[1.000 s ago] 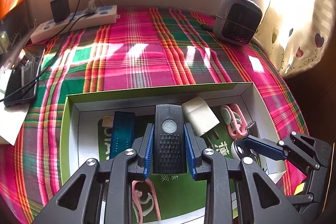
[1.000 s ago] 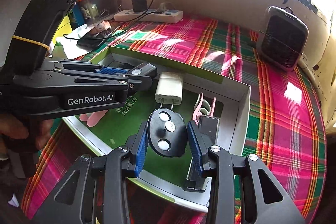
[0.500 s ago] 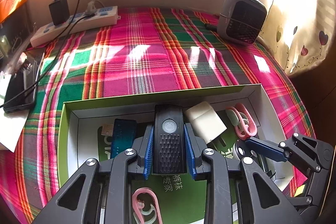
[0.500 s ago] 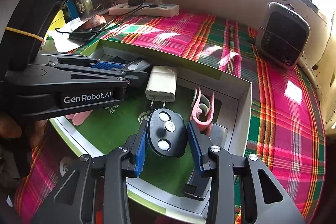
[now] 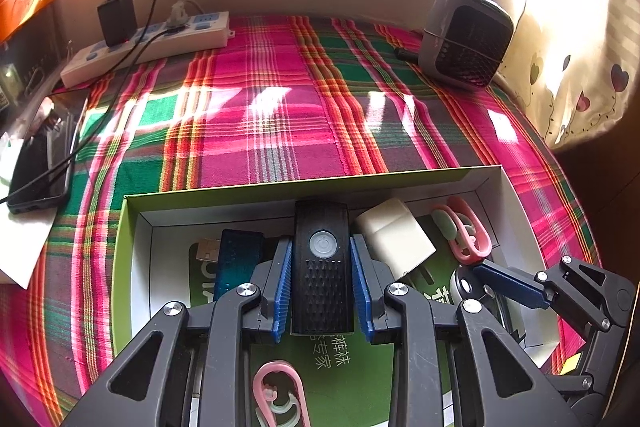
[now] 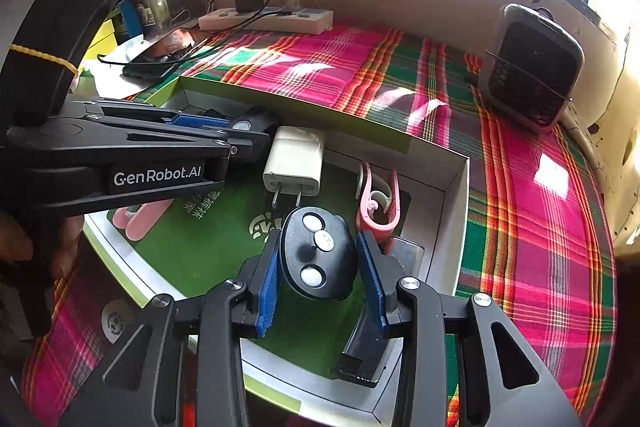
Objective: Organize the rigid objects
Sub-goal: 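Open the left tool to drop the grid remote while the right tool releases the three-button remote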
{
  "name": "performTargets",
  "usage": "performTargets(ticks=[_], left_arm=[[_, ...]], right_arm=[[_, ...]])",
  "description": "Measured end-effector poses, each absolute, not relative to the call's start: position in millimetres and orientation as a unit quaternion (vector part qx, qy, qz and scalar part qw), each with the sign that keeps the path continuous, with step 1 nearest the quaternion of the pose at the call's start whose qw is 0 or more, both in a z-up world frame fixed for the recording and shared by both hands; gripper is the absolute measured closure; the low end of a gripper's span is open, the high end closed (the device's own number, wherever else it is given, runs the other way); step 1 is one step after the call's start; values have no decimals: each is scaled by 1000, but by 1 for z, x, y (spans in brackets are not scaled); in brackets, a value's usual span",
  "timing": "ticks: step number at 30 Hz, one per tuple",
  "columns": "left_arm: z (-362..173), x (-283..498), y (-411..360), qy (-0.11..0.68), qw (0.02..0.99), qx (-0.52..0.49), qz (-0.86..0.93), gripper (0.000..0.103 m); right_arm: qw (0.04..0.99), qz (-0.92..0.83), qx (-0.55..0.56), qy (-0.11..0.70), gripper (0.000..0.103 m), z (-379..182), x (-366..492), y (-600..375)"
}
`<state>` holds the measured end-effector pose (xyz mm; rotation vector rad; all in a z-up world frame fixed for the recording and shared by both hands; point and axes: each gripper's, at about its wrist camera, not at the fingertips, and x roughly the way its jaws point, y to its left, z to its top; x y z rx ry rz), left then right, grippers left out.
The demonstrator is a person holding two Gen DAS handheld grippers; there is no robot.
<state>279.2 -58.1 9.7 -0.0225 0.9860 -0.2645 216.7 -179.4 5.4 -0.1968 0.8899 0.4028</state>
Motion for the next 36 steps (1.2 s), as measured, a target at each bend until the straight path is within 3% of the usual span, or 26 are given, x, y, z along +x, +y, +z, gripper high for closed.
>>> performTargets(ticks=[10,20,36], left_arm=[[11,278,-57,472,872,-13,-128,73],[14,270,-58,473,870,-15,-136,66],[36,233,-44,448,883,-20,-138,66]], right_arm=[[881,191,-88,424,65,5,216,-181],[888,191,-78,411,58,11,206,-183],[900,178,-48,396,58,23,179,-193]])
